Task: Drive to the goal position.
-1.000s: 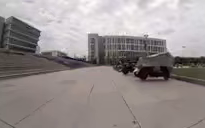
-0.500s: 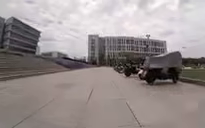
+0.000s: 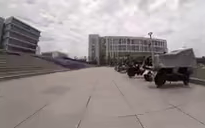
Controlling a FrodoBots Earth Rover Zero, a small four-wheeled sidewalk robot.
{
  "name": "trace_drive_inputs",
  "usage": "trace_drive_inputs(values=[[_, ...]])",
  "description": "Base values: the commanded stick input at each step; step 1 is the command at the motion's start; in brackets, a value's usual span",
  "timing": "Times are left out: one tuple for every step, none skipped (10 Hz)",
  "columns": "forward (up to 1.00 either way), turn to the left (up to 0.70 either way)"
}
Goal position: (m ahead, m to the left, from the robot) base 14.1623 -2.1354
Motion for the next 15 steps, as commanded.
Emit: trace_drive_inputs(values=[[1.0, 0.0], [1.0, 0.0], [1.0, 0.0], [1.0, 0.0], [1.0, 0.0], [1.0, 0.0], [1.0, 0.0], [1.0, 0.0], [1.0, 0.0], [1.0, 0.0], [1.0, 0.0], [1.0, 0.0], [1.0, 0.0], [1.0, 0.0], [1.0, 0.0]])
